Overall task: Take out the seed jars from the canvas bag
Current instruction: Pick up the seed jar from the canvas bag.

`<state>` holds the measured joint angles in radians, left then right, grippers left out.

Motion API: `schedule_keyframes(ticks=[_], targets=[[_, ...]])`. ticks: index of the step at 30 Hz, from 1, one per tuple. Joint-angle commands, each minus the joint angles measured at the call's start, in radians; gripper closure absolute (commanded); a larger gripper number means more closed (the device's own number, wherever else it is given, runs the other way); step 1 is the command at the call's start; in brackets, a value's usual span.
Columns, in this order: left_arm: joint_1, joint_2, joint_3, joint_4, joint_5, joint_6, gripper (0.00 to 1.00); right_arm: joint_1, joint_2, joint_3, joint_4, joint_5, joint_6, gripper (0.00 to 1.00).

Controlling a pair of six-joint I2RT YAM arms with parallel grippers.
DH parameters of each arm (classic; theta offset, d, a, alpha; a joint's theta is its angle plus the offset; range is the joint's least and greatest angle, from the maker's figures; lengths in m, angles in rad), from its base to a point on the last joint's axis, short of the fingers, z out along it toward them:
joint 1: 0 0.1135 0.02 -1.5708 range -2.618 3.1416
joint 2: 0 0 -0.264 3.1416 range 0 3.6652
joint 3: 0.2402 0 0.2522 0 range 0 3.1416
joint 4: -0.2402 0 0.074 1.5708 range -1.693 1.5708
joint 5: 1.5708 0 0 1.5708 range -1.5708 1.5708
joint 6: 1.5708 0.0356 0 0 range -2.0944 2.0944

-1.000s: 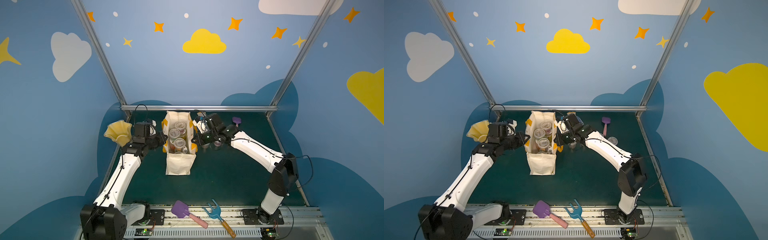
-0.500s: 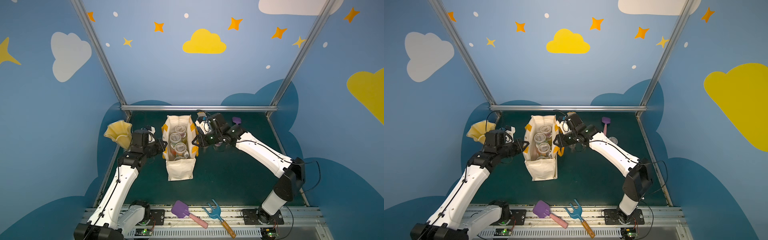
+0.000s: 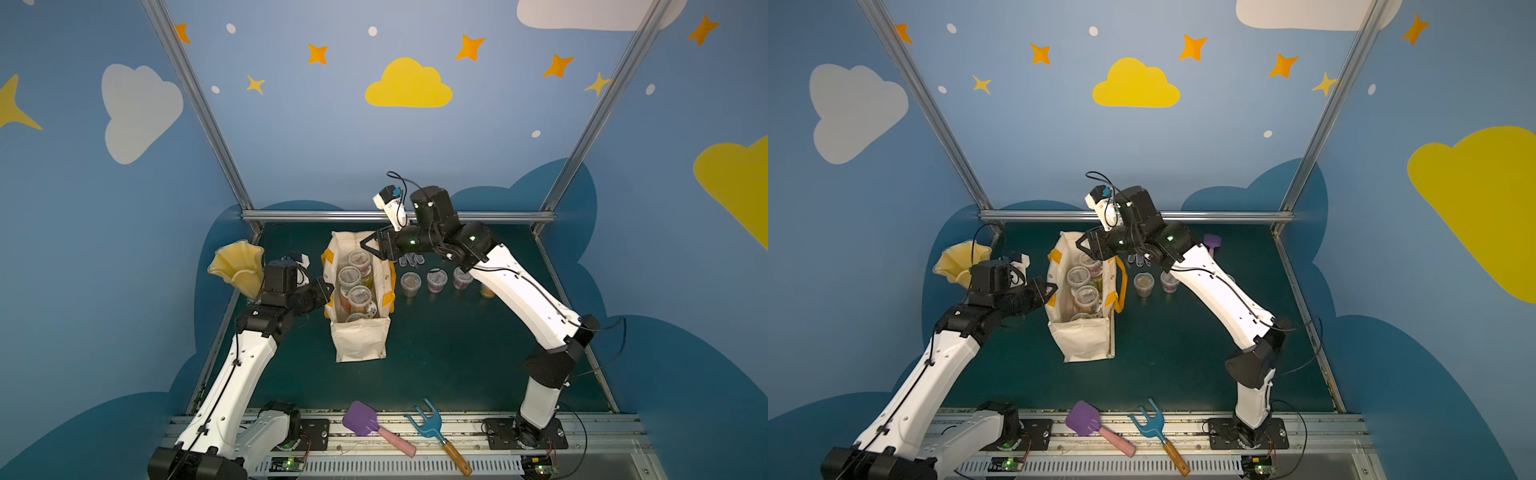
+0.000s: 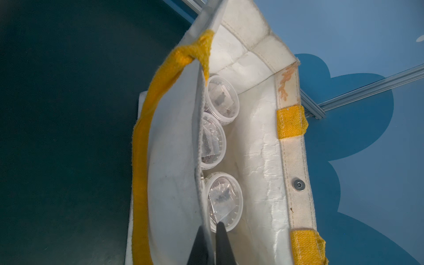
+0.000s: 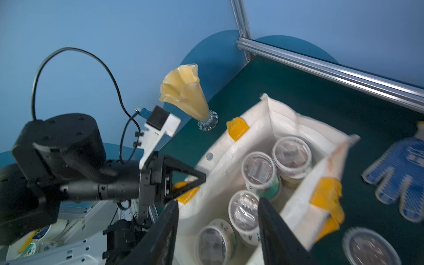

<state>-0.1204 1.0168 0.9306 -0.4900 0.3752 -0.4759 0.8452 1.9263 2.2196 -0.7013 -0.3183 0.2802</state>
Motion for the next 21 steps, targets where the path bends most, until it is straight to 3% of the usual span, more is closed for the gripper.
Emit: schedule_keyframes(ticks=[1, 4, 10, 21], targets=[[-0.001, -0.032, 0.002, 0.067, 0.004, 0.011, 0.94, 0.000, 0.158, 0.099, -0.093, -0.048, 0.029, 0.48], [0.000, -0.032, 0.004, 0.068, 0.001, 0.015, 0.95, 0.003, 0.249, 0.182, -0.137, -0.011, 0.029, 0.51], [0.003, -0.031, -0.001, 0.081, 0.002, 0.023, 0.94, 0.011, 0.271, 0.123, -0.079, 0.094, 0.031, 0.51], [0.007, -0.030, -0.021, 0.106, 0.012, 0.012, 0.95, 0.007, 0.399, 0.253, -0.157, 0.252, -0.006, 0.38]])
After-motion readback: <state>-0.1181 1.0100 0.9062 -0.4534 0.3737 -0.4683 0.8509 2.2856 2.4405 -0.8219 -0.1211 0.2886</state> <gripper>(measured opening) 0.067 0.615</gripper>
